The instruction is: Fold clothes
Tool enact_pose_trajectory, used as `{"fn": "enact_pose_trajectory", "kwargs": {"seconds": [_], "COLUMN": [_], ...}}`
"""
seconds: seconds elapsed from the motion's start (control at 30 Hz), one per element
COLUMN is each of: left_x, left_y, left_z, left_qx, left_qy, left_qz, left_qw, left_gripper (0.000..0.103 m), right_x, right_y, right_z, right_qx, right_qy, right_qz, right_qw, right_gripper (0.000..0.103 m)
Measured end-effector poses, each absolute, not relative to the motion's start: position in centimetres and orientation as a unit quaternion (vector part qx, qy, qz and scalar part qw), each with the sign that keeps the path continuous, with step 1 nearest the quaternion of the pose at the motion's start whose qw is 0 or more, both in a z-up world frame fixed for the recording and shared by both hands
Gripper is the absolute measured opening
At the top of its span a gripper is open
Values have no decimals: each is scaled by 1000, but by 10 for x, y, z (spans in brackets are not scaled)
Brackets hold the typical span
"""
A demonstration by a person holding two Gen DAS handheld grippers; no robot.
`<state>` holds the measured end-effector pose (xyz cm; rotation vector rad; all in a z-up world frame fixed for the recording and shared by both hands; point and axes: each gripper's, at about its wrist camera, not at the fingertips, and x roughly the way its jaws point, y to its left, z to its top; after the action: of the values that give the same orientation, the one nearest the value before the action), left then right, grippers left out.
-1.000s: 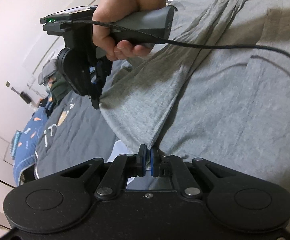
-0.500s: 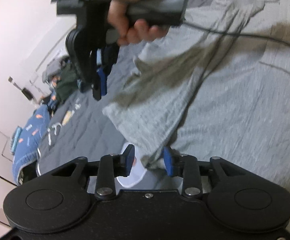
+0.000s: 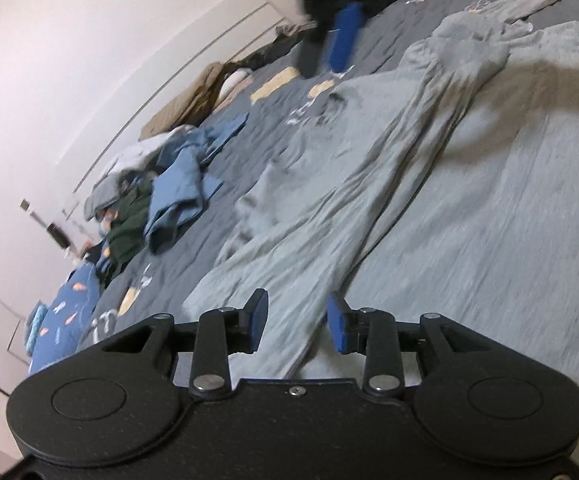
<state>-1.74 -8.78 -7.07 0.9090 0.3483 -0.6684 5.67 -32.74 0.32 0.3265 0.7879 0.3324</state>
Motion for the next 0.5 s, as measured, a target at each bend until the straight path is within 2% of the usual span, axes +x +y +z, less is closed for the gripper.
{"fn": "enact_pose_trajectory", "kwargs": {"seconds": [0.2, 0.27, 0.33, 0.4, 0.5], "left_x": [-33, -35, -36, -36, -36], "left_y": [-130, -143, -154, -164, -179], "left_z": [-80, -83, -86, -88, -94], "left_qx": [435, 434, 434, 425, 433], "left_qy": [147, 146, 148, 152, 145], "left_qz": [-352, -362, -370, -377, -377], "left_qw": [816, 812, 808, 809, 806], "left_gripper": [32, 29, 19, 16, 16], "right_x": [13, 8, 10, 13, 8], "right_y": [-386, -396, -400, -405, -413], "right_z": [-39, -54, -60, -63, -62], "right_qx": [235, 240, 243, 247, 236], "right_qy": [378, 388, 397, 400, 398], "right_qz": [87, 70, 75, 81, 66], "right_qw": [891, 887, 882, 879, 884], "right_gripper": [40, 40, 40, 40, 40]}}
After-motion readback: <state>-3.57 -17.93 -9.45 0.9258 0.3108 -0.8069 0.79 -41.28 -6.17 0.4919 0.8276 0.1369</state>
